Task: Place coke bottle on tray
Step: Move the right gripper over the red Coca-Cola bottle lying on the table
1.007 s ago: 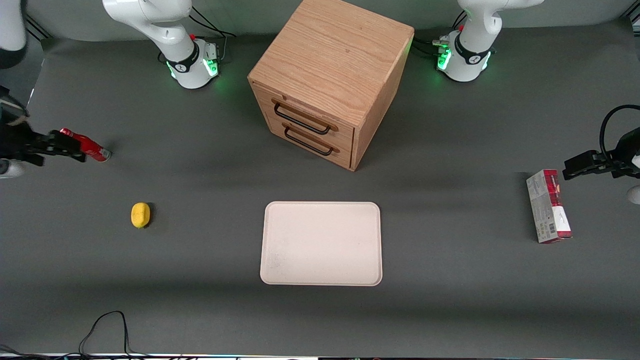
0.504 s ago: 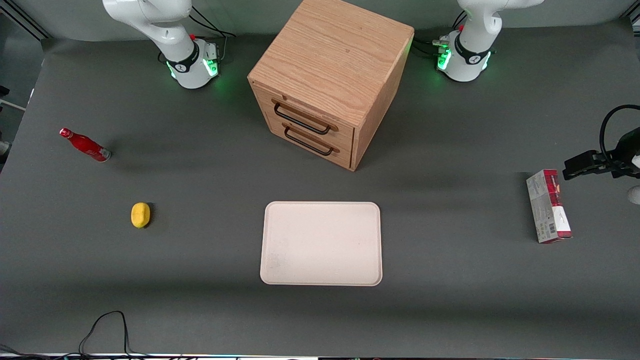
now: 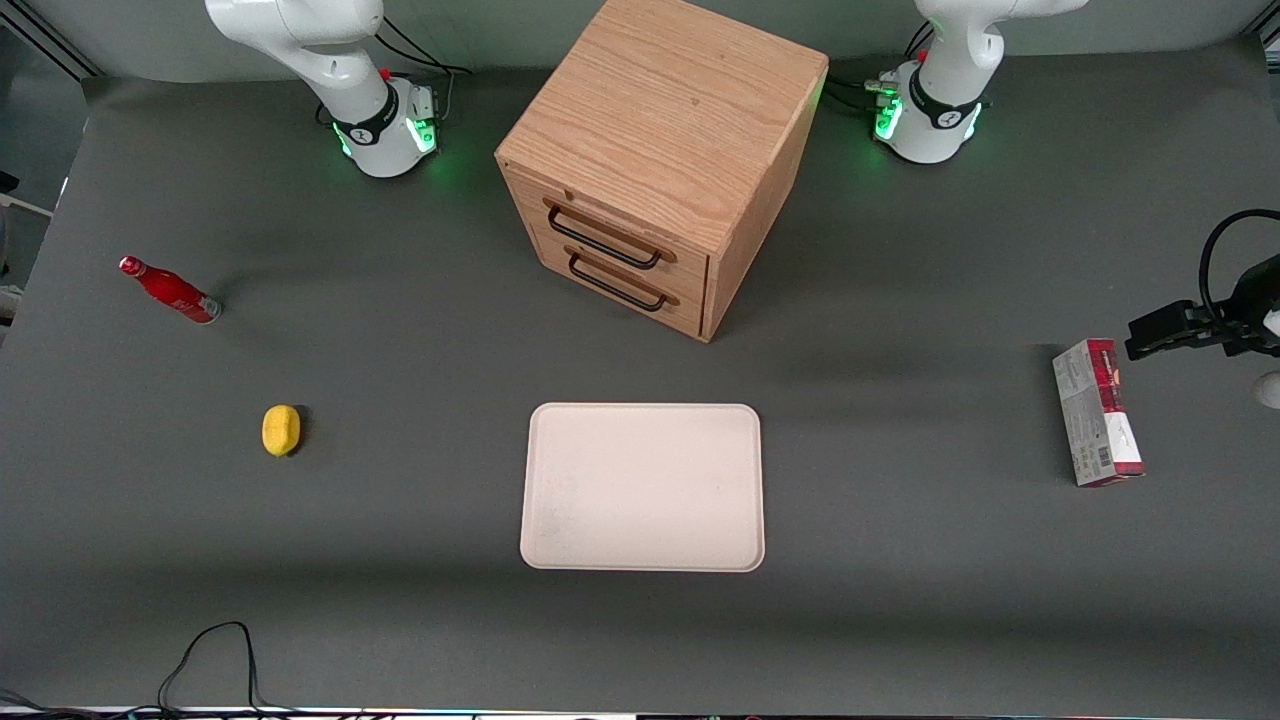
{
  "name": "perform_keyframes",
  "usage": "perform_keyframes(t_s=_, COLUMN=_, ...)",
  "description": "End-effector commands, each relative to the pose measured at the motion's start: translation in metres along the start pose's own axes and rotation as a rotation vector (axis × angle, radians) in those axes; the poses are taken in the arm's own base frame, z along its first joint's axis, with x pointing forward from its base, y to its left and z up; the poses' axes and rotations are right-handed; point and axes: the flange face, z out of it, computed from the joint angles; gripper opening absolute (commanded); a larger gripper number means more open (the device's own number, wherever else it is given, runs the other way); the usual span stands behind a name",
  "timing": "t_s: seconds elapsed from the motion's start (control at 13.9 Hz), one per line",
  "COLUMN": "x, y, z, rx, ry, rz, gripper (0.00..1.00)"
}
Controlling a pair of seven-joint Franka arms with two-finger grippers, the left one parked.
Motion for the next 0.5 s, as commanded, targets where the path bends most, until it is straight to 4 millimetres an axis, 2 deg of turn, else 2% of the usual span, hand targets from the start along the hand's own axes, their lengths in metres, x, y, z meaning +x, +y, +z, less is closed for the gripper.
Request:
perform_keyframes(t_s=0.0, x=-0.040, y=-0.017, z=0.019, rx=0.016, ry=0.031, rz=-0.014, gripper=1.00)
perform_keyframes(t_s=0.22, x=-0.050, y=-0.010, z=0.027, rx=-0.057, ry=0.032, rz=-0.049, gripper=1.00)
perform_keyframes(t_s=0.36, x=-0.044, y=-0.005, z=0.043, rx=-0.072, ry=0.024, rz=-0.053, gripper=1.00)
perform_keyframes(t_s=0.43, x=-0.039, y=-0.002, z=0.058, rx=-0.072, ry=0.014, rz=-0.052, gripper=1.00)
